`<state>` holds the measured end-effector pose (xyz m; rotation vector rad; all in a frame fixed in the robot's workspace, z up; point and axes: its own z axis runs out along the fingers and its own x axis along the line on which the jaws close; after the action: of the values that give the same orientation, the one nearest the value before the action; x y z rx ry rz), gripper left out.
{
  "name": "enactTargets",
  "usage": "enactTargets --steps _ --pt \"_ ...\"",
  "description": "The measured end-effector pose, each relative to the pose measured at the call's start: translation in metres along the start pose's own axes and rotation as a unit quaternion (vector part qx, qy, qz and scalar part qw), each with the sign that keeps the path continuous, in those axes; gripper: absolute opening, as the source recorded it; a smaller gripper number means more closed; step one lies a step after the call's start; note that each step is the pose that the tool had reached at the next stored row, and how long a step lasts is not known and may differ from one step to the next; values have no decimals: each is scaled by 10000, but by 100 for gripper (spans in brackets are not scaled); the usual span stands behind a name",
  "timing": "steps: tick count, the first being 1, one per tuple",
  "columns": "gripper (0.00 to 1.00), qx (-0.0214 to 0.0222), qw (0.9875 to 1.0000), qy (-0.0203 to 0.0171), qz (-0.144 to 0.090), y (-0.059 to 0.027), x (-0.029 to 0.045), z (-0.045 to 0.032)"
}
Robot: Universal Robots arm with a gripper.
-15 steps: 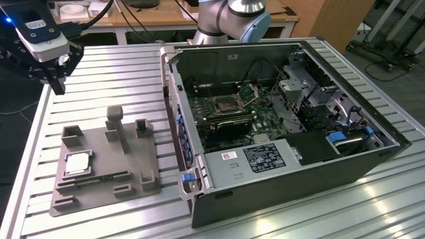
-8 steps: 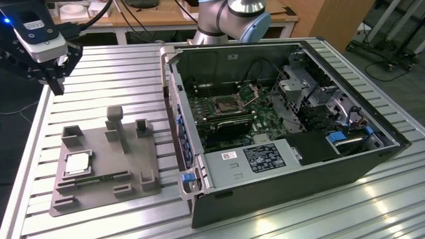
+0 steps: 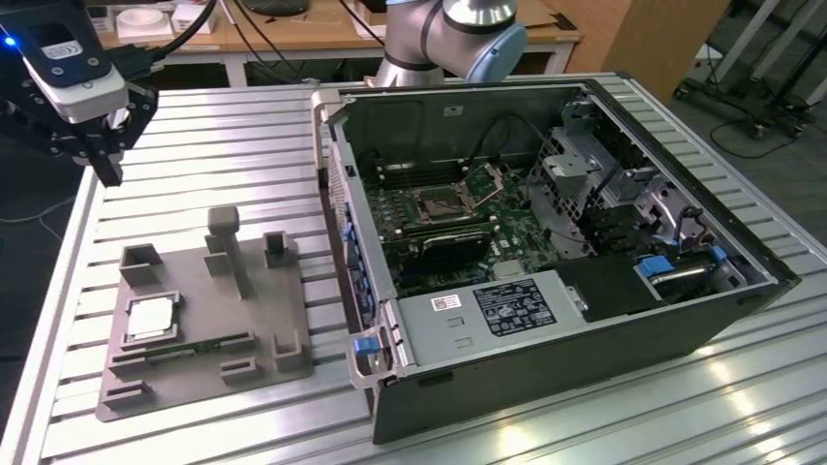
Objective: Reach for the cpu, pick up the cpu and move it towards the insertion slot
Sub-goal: 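Reach for the cpu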
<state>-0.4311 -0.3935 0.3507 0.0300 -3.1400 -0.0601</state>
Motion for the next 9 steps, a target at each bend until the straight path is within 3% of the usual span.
enactTargets --steps 9 --pt "11 0 10000 0 0 0 16 5"
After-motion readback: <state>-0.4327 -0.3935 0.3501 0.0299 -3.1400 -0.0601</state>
